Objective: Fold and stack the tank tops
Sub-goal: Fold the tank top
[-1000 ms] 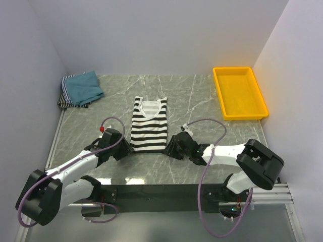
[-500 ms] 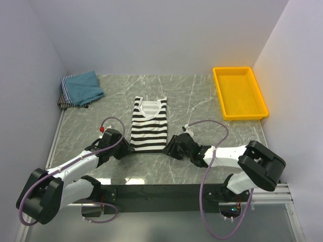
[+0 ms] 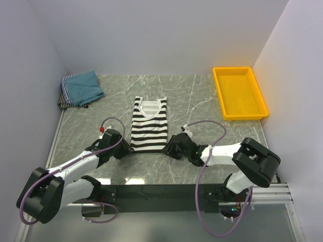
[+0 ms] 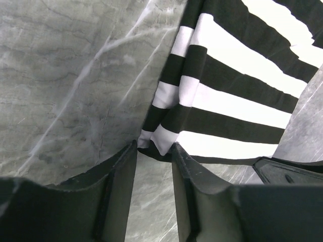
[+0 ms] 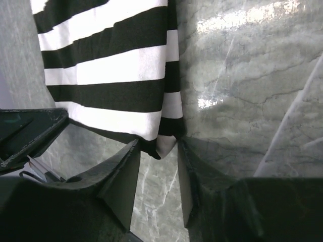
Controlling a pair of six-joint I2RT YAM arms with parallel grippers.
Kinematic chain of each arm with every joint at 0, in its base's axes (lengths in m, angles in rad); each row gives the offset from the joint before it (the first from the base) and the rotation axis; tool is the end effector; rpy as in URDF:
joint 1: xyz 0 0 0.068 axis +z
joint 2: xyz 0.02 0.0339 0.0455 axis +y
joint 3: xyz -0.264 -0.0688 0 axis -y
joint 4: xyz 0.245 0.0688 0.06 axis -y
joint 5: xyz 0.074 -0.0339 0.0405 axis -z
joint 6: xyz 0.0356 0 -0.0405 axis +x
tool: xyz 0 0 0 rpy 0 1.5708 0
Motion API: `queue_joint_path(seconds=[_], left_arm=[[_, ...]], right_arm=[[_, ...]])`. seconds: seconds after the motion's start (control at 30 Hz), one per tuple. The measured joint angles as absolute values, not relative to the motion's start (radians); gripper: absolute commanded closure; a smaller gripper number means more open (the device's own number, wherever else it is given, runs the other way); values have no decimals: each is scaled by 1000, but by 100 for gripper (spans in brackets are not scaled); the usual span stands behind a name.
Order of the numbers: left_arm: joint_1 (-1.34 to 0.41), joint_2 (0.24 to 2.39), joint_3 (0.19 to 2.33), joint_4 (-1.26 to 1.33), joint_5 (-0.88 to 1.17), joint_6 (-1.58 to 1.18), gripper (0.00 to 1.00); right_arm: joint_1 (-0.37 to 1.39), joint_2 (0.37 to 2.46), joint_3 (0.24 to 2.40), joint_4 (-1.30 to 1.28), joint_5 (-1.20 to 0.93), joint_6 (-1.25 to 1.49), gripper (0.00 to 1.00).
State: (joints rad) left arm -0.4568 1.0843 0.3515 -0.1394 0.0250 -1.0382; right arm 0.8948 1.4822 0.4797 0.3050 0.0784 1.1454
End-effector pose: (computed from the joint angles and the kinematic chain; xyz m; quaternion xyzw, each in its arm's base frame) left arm 0.1695 -0.0843 0.1437 -0.2652 0.9013 -0.2413 0.2430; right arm 0.1667 0.2034 0.1319 0.1296 0.8963 0.3415 0.2514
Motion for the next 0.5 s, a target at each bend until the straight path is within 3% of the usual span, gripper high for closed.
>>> queue_joint_path(seconds=[0.03, 0.1, 0.17, 0.23, 0.37, 0.5], left_arm=[[-457, 1085, 350, -137, 25, -1038, 61], [-457, 1085, 346, -132, 25, -1038, 65], [-457, 1090, 344, -126, 25, -1038, 69], [-457, 1097, 344, -119, 26, -1037, 73], [-457, 1108, 342, -114, 29, -1037, 99], [-457, 1103, 343, -118, 34, -1035, 99]], right_arm=[[896, 1489, 487, 295, 79, 1145, 63], [899, 1503, 500, 285, 79, 1142, 80], [902, 1520, 509, 271, 79, 1143, 87], [905, 1524, 513, 265, 83, 1144, 90], [908, 1522, 518, 250, 89, 1143, 100], [913, 1510, 522, 223, 89, 1129, 100]])
